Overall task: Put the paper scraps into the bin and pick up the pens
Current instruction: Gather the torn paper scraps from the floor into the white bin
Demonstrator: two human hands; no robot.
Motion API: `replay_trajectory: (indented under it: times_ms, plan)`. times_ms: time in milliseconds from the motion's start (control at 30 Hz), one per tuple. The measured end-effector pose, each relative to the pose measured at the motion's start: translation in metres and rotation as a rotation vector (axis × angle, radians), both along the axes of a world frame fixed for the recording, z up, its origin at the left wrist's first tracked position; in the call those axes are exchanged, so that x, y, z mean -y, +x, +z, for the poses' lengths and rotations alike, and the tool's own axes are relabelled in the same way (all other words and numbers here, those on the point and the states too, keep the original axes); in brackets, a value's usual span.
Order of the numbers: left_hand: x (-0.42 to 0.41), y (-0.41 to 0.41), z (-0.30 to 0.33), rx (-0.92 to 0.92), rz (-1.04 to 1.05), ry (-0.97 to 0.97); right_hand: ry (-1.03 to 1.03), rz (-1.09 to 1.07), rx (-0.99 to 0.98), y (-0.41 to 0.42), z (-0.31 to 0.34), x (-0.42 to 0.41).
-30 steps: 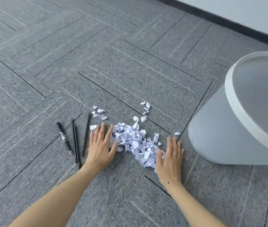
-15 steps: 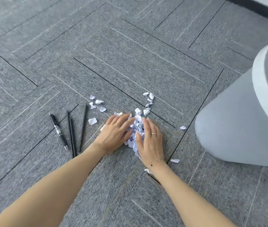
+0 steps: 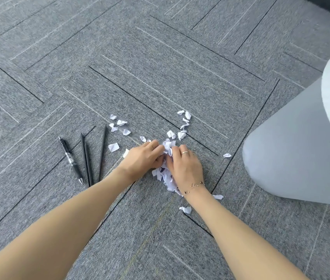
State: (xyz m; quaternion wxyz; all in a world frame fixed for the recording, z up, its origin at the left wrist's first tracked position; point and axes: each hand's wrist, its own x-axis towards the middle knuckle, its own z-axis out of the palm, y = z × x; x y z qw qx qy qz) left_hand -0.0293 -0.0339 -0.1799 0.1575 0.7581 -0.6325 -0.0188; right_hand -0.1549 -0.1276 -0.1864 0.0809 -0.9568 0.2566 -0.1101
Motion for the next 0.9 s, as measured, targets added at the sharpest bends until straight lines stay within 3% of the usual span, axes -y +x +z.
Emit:
replay_trajectory:
  times_ms: [133, 267, 533, 900]
  plan:
    - [0.004, -0.001, 0.006, -0.158, 0.087, 0.073, 0.075, 0.031, -0.165, 0.006, 0.012, 0.006]
    - [-0.003, -0.003, 0.013, -0.331, 0.198, 0.281, 0.151, 0.019, -0.281, 0.009, 0.024, 0.008]
    - [-0.018, -0.006, 0.035, -0.386, 0.295, 0.304, 0.232, -0.005, -0.34, 0.0, 0.054, 0.007]
    - [-0.009, 0.005, 0.127, -0.383, 0.201, 0.296, 0.319, -0.099, -0.317, 0.009, 0.135, 0.018]
